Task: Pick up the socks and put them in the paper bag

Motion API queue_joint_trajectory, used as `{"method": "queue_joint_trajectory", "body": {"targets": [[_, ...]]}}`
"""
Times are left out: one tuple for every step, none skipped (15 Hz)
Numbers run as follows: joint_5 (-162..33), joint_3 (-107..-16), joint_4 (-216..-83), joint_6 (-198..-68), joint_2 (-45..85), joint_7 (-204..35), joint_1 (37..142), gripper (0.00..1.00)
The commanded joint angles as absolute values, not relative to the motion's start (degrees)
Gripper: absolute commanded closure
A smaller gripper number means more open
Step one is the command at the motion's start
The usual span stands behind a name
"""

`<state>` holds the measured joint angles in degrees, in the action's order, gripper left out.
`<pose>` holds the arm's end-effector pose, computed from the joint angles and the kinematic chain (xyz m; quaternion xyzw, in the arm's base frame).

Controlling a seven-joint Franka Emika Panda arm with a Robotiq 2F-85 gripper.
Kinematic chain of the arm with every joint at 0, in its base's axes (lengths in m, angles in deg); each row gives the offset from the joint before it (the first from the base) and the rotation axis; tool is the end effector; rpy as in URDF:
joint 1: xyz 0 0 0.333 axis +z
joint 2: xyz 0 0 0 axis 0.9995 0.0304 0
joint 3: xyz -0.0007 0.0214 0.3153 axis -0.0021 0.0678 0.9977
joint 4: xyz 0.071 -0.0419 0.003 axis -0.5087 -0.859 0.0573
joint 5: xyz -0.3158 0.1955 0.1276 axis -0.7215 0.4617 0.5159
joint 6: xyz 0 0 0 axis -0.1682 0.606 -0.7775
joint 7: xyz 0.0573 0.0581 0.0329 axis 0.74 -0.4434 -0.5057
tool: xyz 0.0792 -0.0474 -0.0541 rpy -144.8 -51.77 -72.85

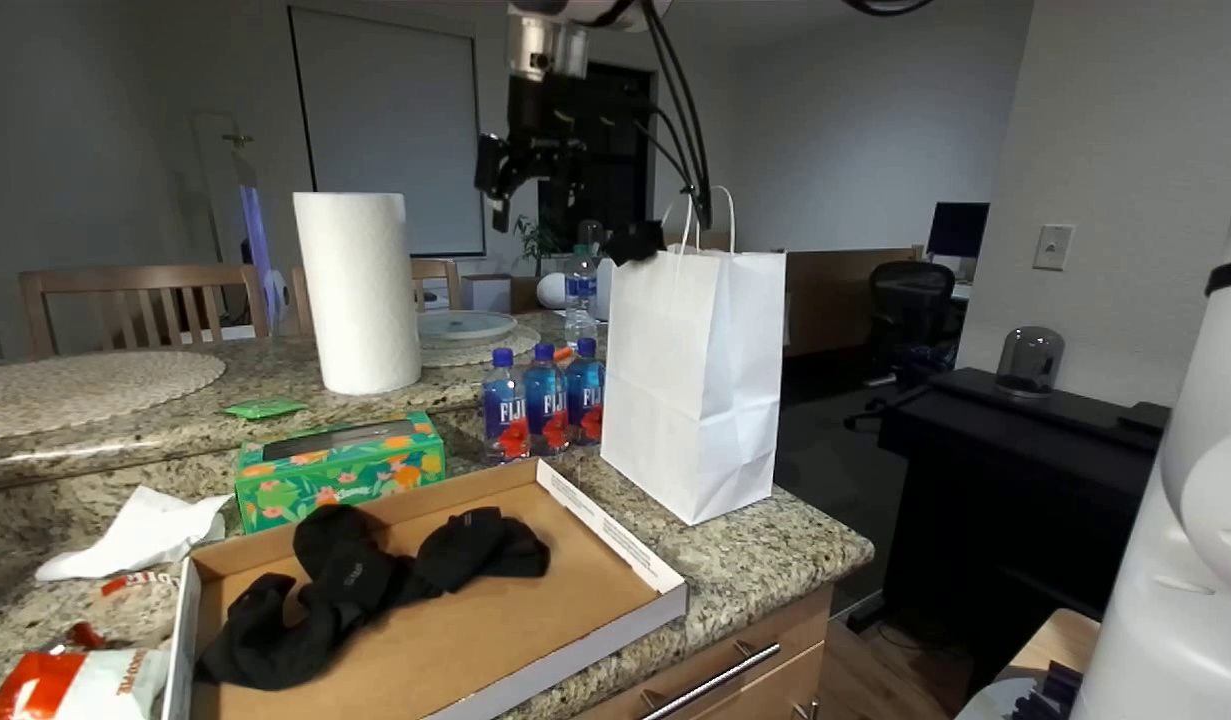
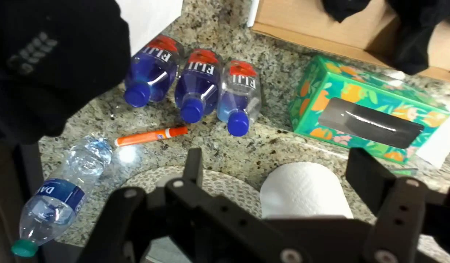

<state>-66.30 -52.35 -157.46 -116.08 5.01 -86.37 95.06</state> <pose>0.5831 0.1201 0.5712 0.9847 0.0986 0.1422 0.0220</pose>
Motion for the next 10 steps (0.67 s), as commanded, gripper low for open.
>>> {"method": "queue_joint_trajectory", "body": {"targets": [[-80.77, -50.81, -163.12, -120.05, 4.67, -74.17, 96.69, 0.00], [-85.04, -50.57, -163.74, -119.14, 5.20, -70.78, 97.10, 0.00], [-89.12, -50.36, -164.04, -117.64, 5.76, -67.50, 97.55, 0.00], [-92.29, -50.26, -164.53, -116.86, 6.15, -64.90, 97.88, 0.00], [-94.97, -50.25, -164.90, -116.21, 6.46, -62.46, 98.22, 0.00], [-97.21, -50.24, -164.88, -115.20, 6.81, -60.52, 98.49, 0.00], [-99.11, -50.31, -164.98, -114.39, 7.14, -58.94, 98.70, 0.00], [-100.31, -50.31, -164.77, -113.07, 7.56, -58.19, 98.85, 0.00], [-101.06, -50.27, -164.55, -111.81, 7.92, -57.82, 98.94, 0.00], [-101.49, -50.21, -164.42, -110.32, 8.27, -57.74, 99.01, 0.00]]}}
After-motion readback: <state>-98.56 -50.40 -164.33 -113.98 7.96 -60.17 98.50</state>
